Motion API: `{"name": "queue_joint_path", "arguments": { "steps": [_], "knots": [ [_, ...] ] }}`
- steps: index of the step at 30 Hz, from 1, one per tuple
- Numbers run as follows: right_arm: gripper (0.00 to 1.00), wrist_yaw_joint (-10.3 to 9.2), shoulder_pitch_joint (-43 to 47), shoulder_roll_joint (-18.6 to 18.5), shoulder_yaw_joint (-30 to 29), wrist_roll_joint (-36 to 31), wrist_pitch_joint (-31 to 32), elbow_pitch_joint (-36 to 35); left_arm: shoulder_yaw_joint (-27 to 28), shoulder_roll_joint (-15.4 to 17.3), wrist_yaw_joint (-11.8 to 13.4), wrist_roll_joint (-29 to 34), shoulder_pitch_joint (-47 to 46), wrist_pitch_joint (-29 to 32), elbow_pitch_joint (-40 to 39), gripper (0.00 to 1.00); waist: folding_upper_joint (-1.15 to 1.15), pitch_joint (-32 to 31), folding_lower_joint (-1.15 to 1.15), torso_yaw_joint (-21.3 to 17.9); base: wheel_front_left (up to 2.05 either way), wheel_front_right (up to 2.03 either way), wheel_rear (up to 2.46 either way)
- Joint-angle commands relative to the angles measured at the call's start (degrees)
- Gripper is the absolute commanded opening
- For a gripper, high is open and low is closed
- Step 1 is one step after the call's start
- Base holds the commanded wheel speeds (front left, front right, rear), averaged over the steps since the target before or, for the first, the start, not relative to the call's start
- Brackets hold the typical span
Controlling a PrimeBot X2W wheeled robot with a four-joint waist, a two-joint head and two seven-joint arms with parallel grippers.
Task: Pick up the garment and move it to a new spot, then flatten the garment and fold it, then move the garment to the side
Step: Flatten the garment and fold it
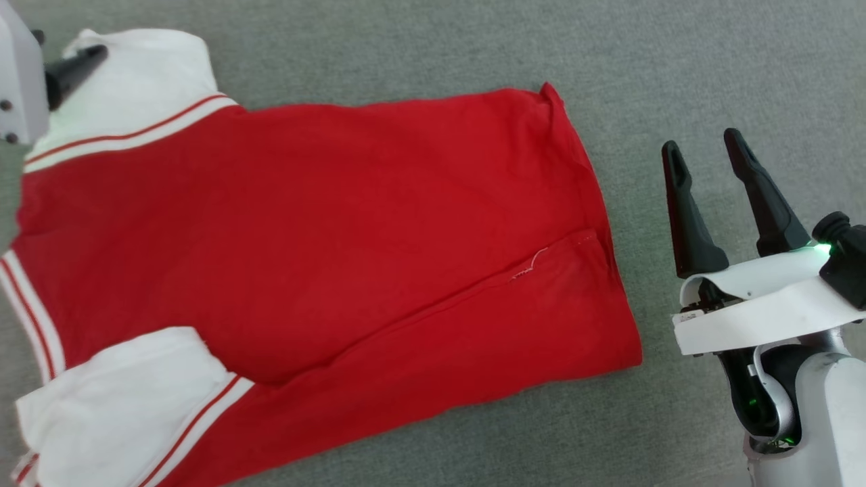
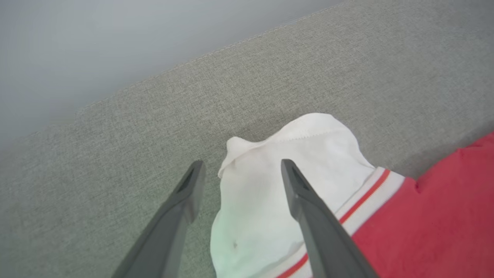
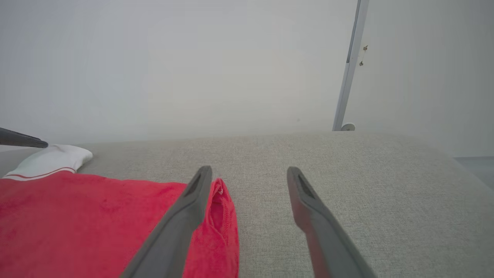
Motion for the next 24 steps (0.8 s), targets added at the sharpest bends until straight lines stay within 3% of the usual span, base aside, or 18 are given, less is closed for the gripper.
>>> {"name": "queue_joint_path", "arguments": {
  "steps": [1,11,12,13,14,15,19,24],
  "knots": [
    [1.0,-0.1,0.1,0.2,0.0,0.2,-0.2,0.0,0.0,0.0,-0.3,0.1,-0.5,0.2,0.2,1.0,0.0,1.3,0.0,-1.2,0.0,0.0,0.0],
    [1.0,-0.1,-1.4,0.5,1.3,0.6,0.6,0.6,-2.7,-2.9,-0.6,1.4,-2.9,4.0,9.2,1.0,0.0,3.2,0.0,-2.4,0.0,0.0,0.0],
    [1.0,-0.1,-1.6,0.5,1.4,0.7,0.9,0.4,-2.8,-3.2,-0.6,1.4,-3.0,4.1,10.1,0.92,0.0,3.4,0.0,-2.5,0.0,0.0,0.0],
    [1.0,-0.1,-1.8,0.5,1.5,0.9,1.2,0.2,-2.8,-3.6,-0.6,0.8,-3.0,4.5,11.1,0.42,0.0,3.5,0.0,-2.6,0.0,0.0,0.0],
    [1.0,-0.1,-2.0,0.5,1.6,1.1,1.6,0.1,-2.7,-4.0,-0.6,0.5,-3.1,4.7,11.9,0.31,0.0,3.6,0.0,-2.6,0.0,0.0,0.0],
    [1.0,-0.1,-2.2,0.6,1.8,1.3,2.1,-0.1,-3.0,-4.4,-0.6,0.3,-2.9,5.3,12.6,0.0,0.0,3.7,0.0,-2.7,0.0,0.0,0.0],
    [1.0,-0.1,-4.2,0.9,2.5,3.1,5.6,-0.7,-3.4,-5.4,-0.7,-0.4,-3.1,6.2,14.7,0.0,0.0,3.9,0.0,-2.5,0.0,0.0,0.0],
    [1.0,-0.1,-10.2,1.3,3.9,3.4,14.5,1.8,-4.6,-6.5,-0.7,-0.7,-3.1,7.2,14.3,0.0,0.0,4.2,0.0,-1.5,0.0,0.0,0.0]
  ]
}}
